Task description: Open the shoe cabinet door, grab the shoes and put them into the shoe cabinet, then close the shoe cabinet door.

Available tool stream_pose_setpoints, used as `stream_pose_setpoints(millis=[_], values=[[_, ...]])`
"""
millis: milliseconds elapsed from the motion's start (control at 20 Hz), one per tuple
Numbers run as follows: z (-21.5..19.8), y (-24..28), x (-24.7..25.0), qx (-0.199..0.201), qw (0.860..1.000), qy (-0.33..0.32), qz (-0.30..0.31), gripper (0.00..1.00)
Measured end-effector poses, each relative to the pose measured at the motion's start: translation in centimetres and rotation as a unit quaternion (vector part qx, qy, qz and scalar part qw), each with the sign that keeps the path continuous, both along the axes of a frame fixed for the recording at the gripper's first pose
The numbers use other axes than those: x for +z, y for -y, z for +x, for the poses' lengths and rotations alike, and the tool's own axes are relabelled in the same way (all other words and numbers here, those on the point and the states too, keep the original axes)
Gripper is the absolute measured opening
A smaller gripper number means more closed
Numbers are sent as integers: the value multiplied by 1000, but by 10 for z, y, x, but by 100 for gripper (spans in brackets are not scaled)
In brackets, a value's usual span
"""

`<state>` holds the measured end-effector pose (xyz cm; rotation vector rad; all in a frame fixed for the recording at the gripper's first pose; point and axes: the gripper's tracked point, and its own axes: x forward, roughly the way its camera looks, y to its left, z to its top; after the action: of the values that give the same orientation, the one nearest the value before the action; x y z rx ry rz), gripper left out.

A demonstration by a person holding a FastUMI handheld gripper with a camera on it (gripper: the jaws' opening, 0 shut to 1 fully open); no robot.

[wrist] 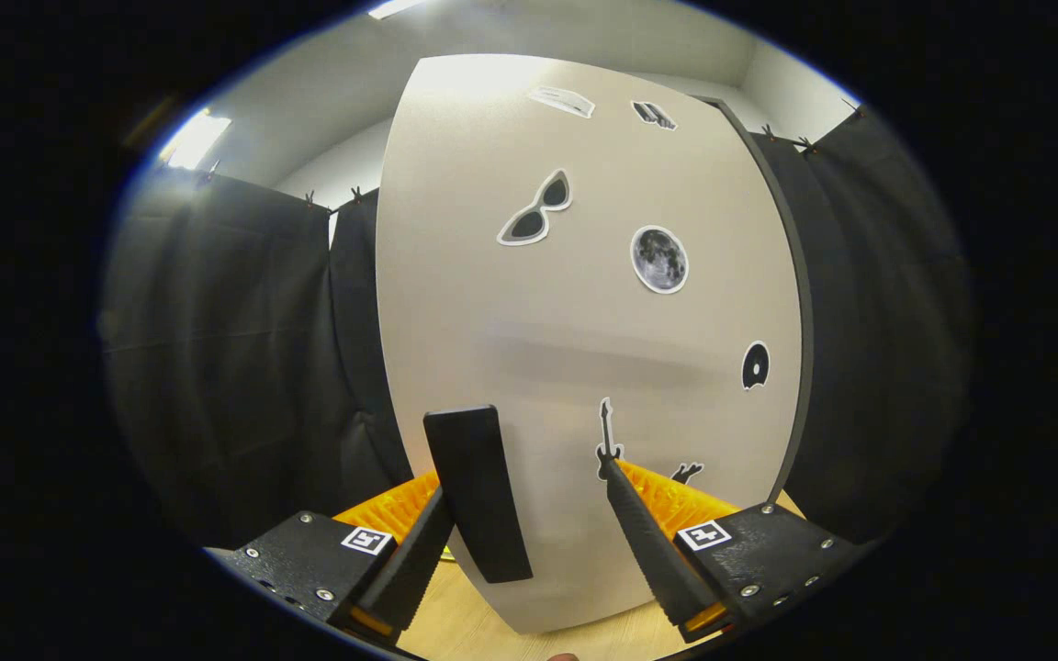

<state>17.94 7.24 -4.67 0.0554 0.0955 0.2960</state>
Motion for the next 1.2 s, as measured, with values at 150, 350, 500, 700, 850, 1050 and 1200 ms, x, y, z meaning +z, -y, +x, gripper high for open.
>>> stream_pose_setpoints(millis=[150, 350, 500, 700, 850, 1050, 1200], values=[[10, -10, -3, -13, 1000, -1, 5, 97], [35, -19, 2, -35, 999, 7, 6, 97], [52, -26, 5, -51, 999, 15, 2, 97], [68, -37, 6, -69, 997, 23, -4, 97], [76, -38, 5, -79, 996, 27, -7, 97], [85, -40, 7, -95, 995, 38, -19, 97], [91, -42, 6, -108, 993, 47, -22, 97]])
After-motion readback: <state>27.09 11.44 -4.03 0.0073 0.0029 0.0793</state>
